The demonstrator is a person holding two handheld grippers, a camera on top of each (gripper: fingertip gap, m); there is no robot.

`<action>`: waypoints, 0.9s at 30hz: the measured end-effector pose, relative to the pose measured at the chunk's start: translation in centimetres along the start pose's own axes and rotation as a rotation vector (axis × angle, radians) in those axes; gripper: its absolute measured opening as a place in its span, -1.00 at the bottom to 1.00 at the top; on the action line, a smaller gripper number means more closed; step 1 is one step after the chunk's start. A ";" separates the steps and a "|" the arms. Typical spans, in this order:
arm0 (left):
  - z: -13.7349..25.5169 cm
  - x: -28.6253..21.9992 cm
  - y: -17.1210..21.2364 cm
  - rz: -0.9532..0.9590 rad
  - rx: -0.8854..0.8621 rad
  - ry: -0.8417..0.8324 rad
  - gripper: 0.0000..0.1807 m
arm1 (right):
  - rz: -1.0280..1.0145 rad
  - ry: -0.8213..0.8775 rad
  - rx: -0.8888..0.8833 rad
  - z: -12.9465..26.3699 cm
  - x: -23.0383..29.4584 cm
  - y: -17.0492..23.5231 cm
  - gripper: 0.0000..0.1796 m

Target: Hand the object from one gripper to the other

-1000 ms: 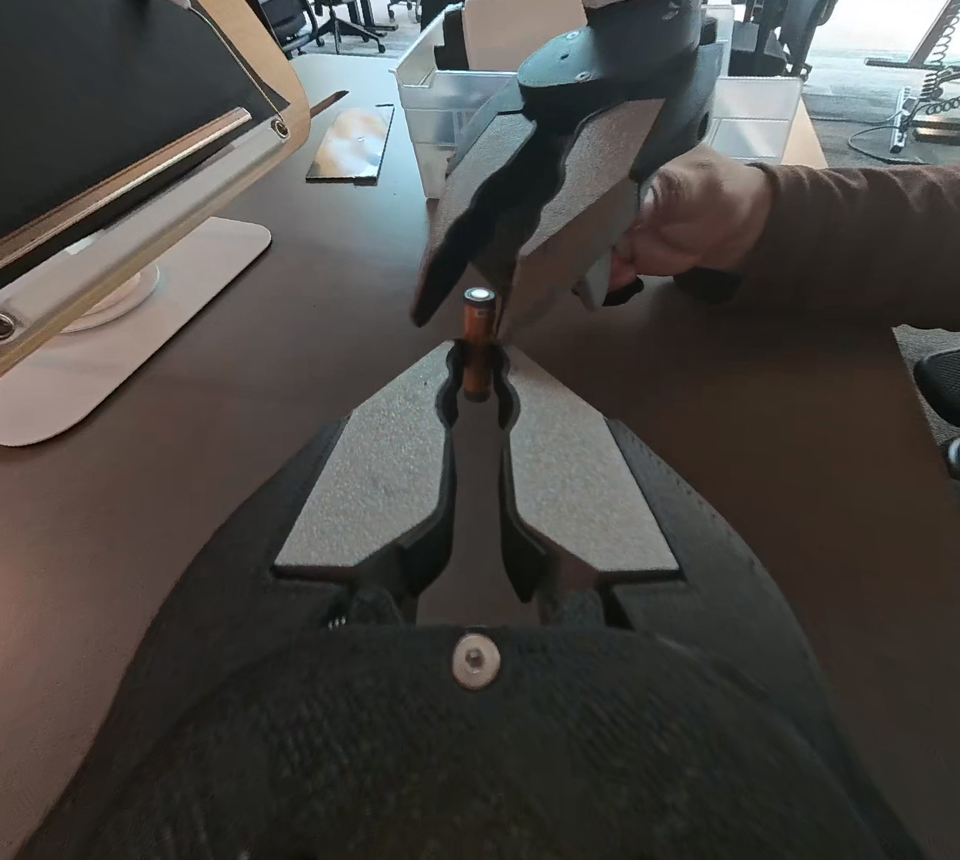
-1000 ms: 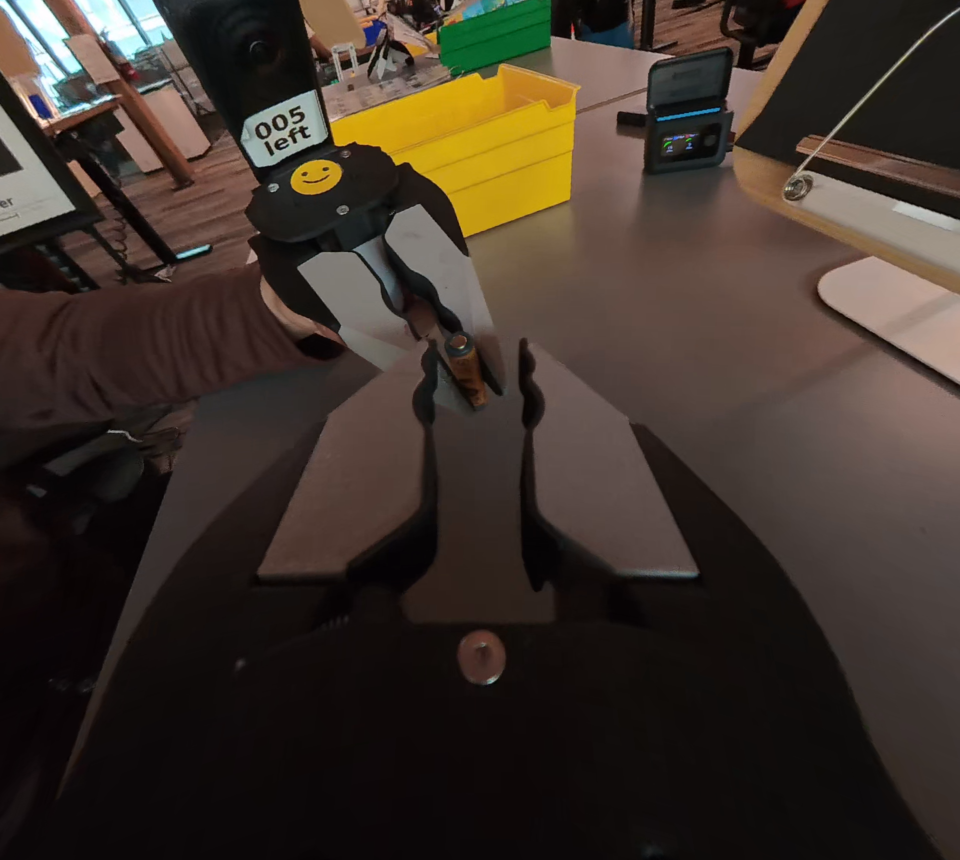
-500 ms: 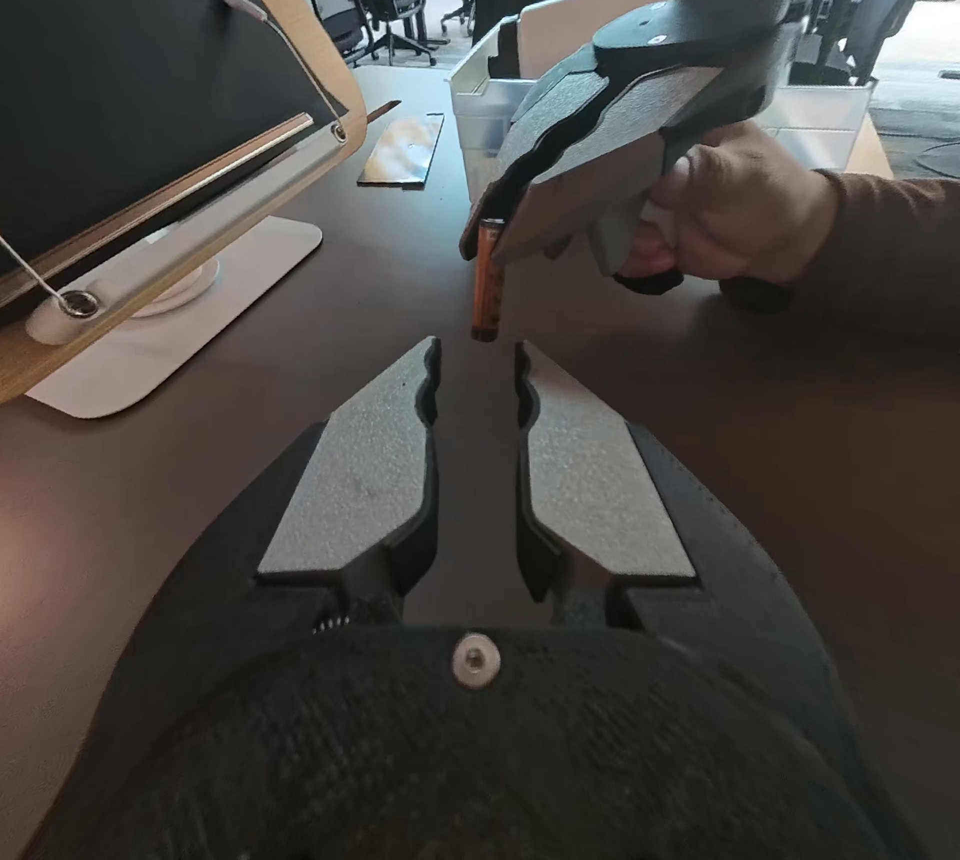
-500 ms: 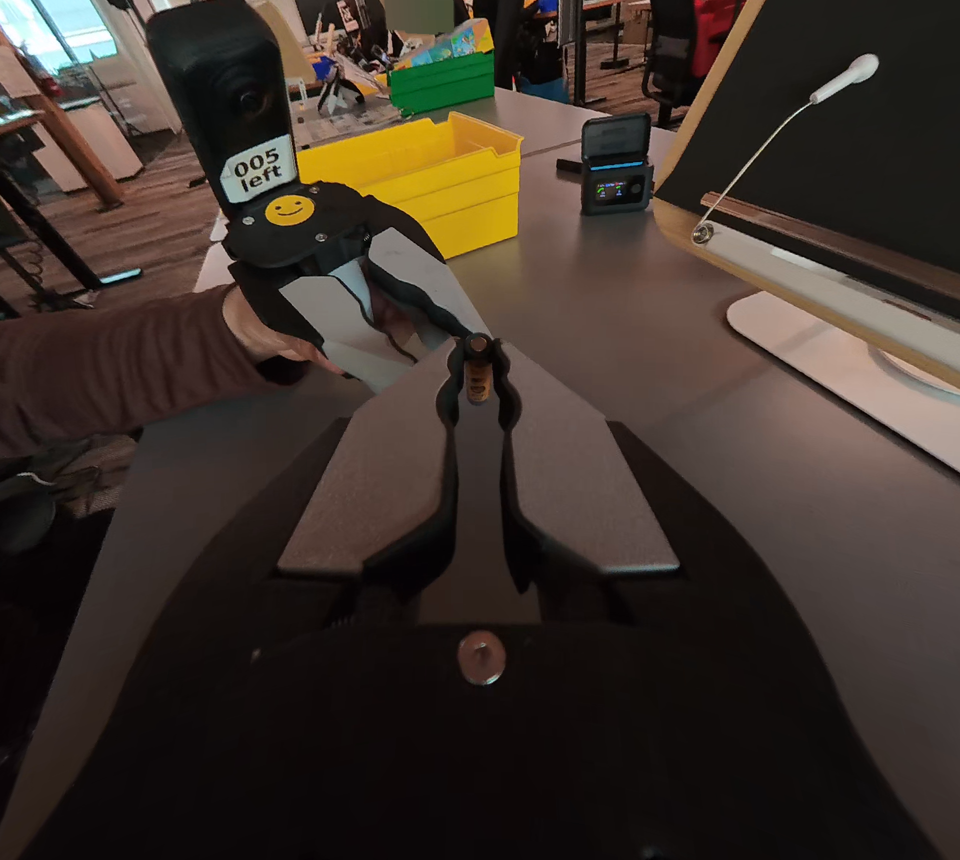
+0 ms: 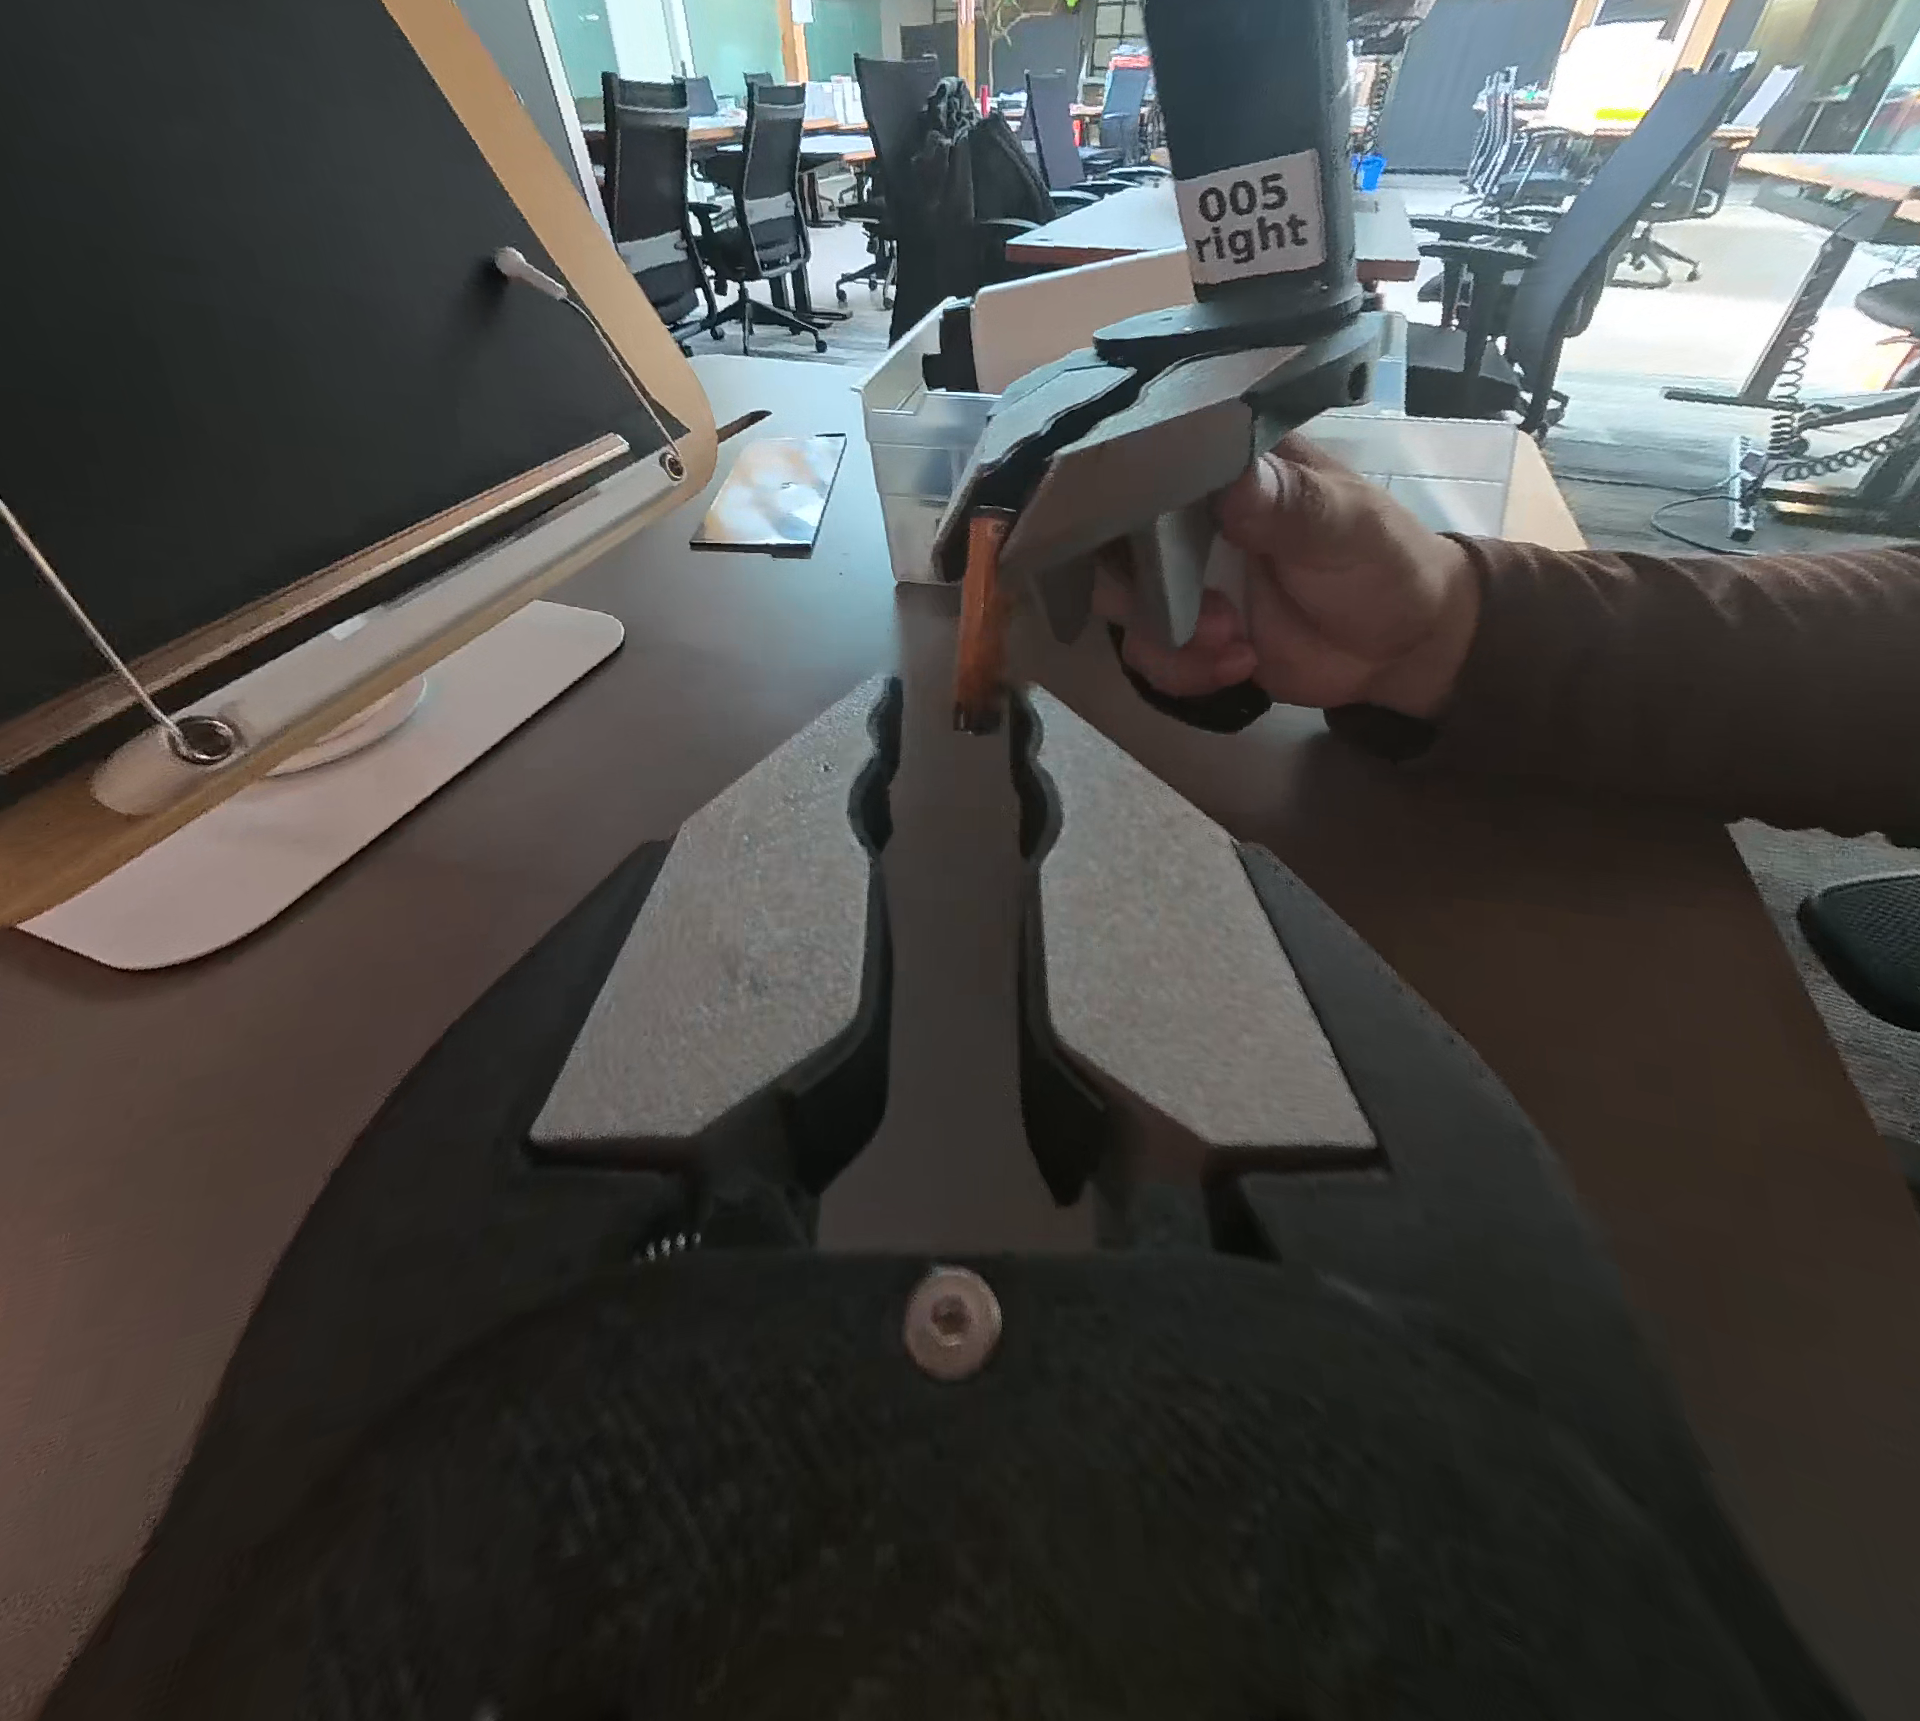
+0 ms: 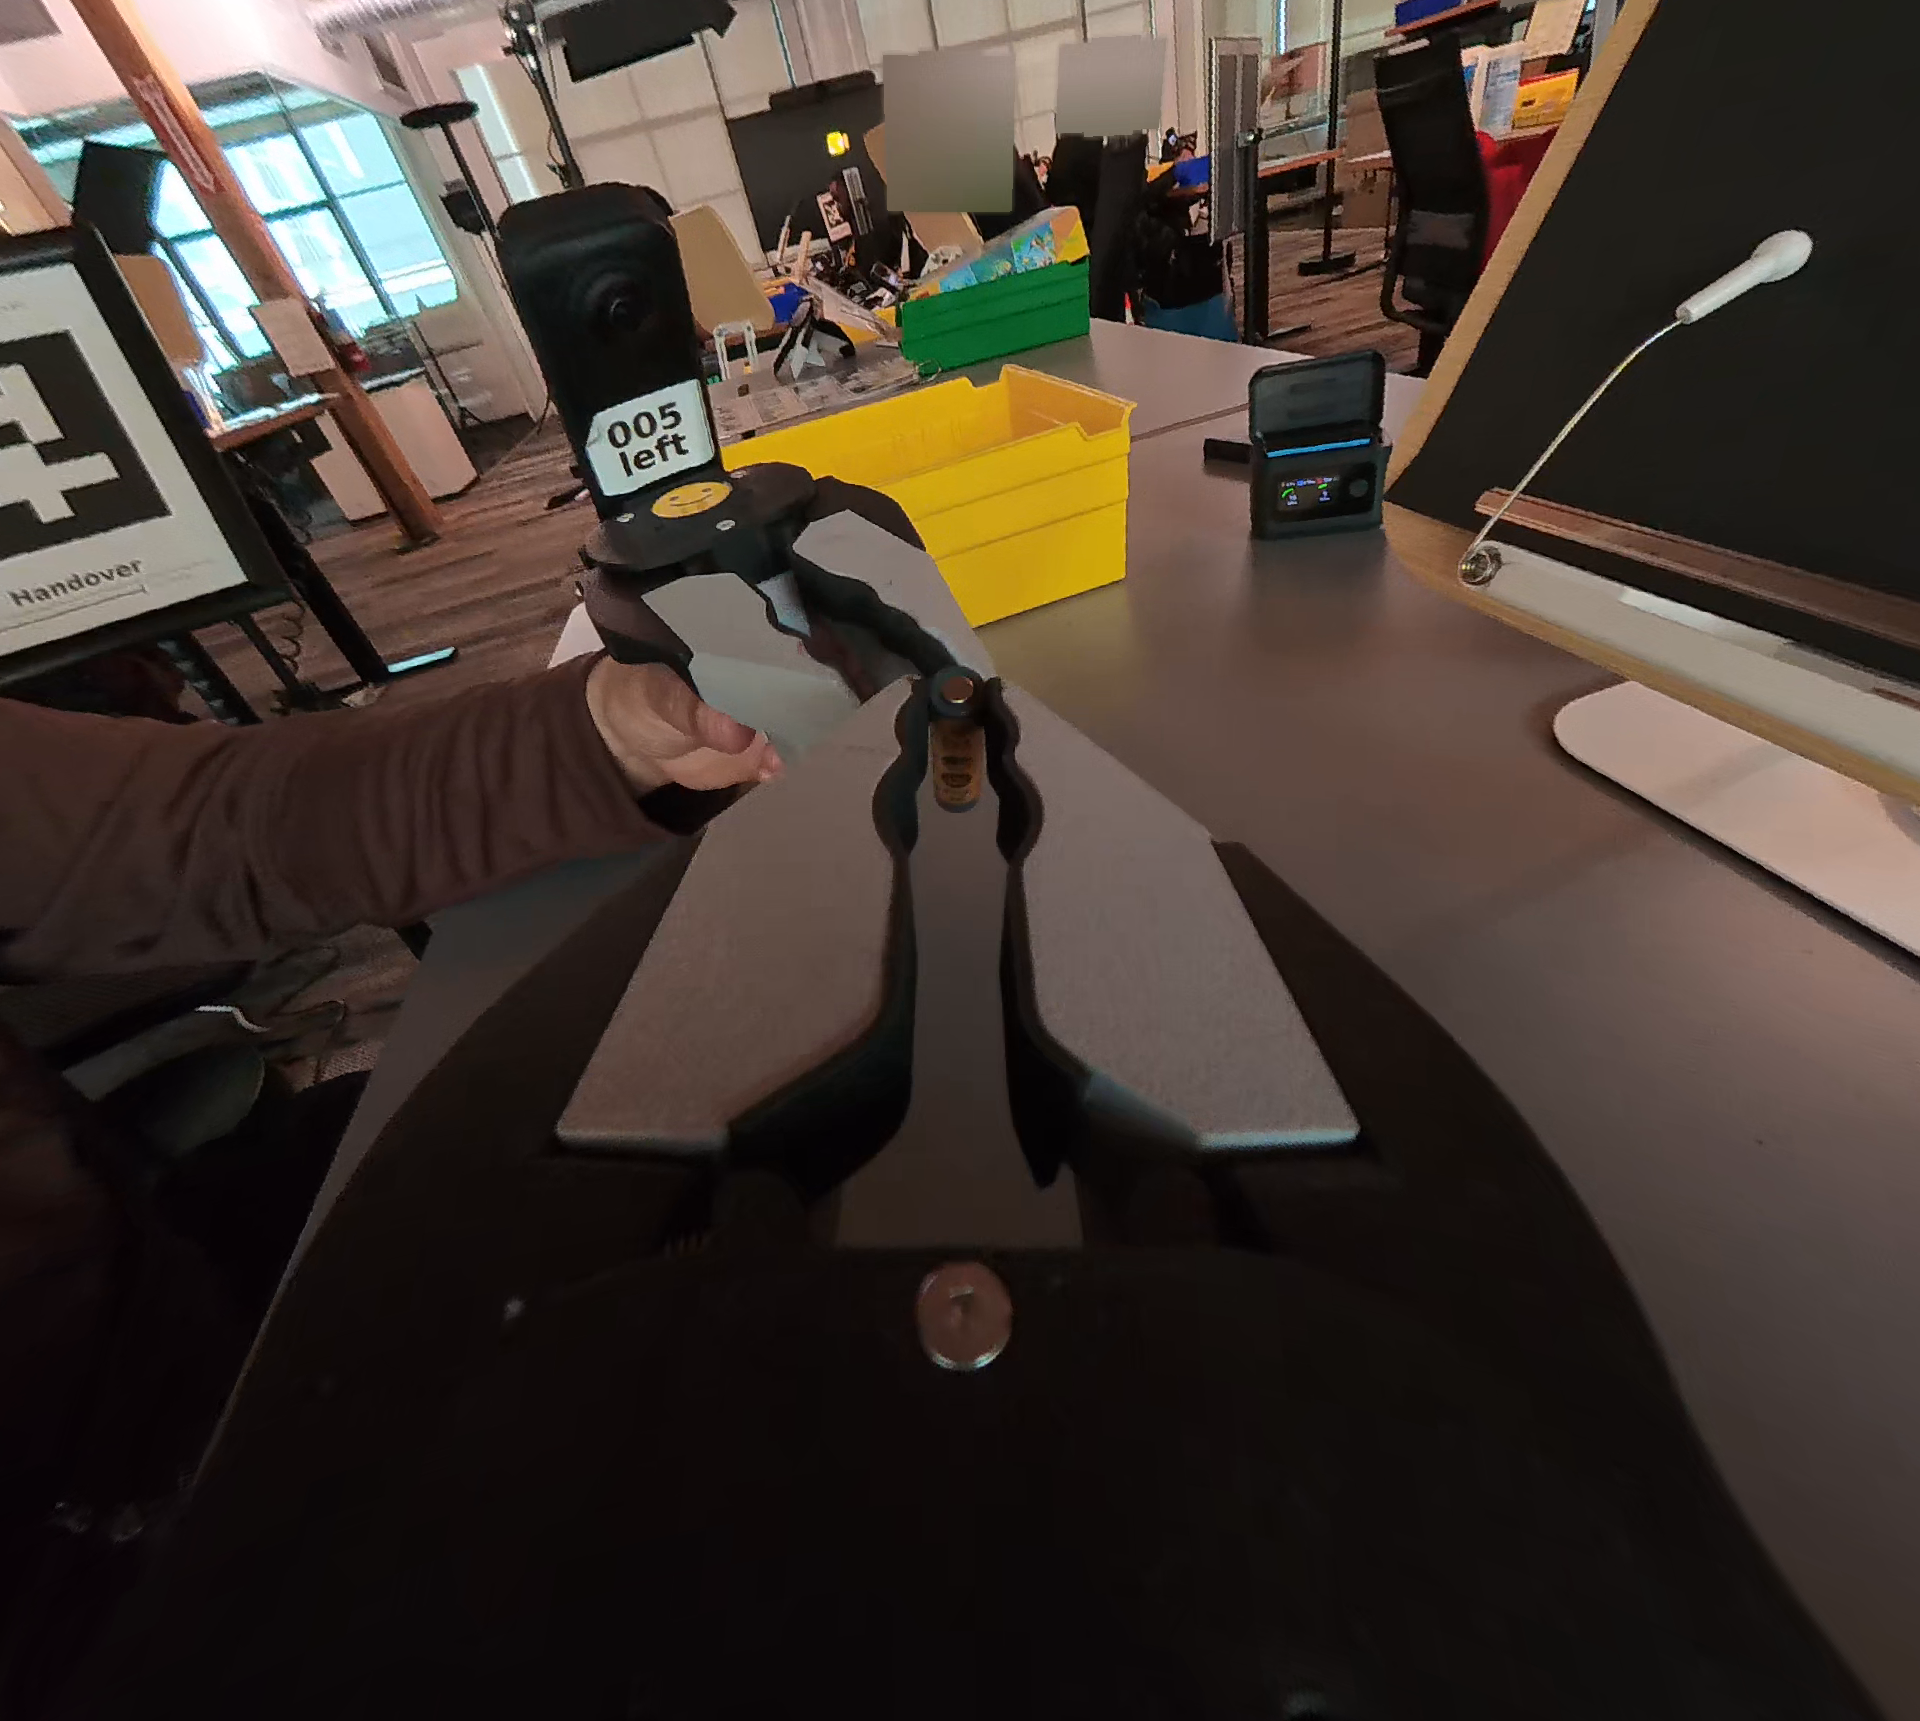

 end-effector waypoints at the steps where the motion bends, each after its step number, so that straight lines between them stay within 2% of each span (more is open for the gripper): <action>1: -0.1 -0.1 0.0 -0.003 0.002 0.005 -0.81 | 0.002 0.000 0.001 0.0 0.0 0.0 -0.92; 9: -0.6 -0.8 0.7 -0.054 0.043 0.031 -0.91 | -0.011 -0.046 0.004 -0.4 0.5 0.2 -0.92; 13: -0.3 0.4 1.3 -0.097 0.125 -0.050 -0.92 | 0.018 -0.009 0.117 0.2 -0.4 1.0 -0.86; 16: -0.2 1.8 2.9 -0.323 0.282 -0.220 -0.92 | 0.142 0.104 0.215 0.9 -1.0 1.4 -0.68; 19: -0.9 1.6 4.6 -0.454 0.401 -0.242 -0.91 | 0.256 0.155 0.342 0.2 -0.8 2.5 -0.54; 23: -1.1 1.5 5.8 -0.589 0.491 -0.258 -0.92 | 0.499 0.205 0.565 -0.8 -0.4 5.4 -0.56; 27: -1.0 0.8 6.0 -0.688 0.522 -0.242 -0.92 | 0.535 0.185 0.636 -1.8 0.0 7.1 -0.62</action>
Point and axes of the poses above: each gripper's, where its closed fingertips meet, z back along the fingers, y out of its underside, x = y × z across the jaws, the point moved 4 cm from there along z, back along the fingers, and after that the axes turned 6 degrees about z, right-handed, at the moved point
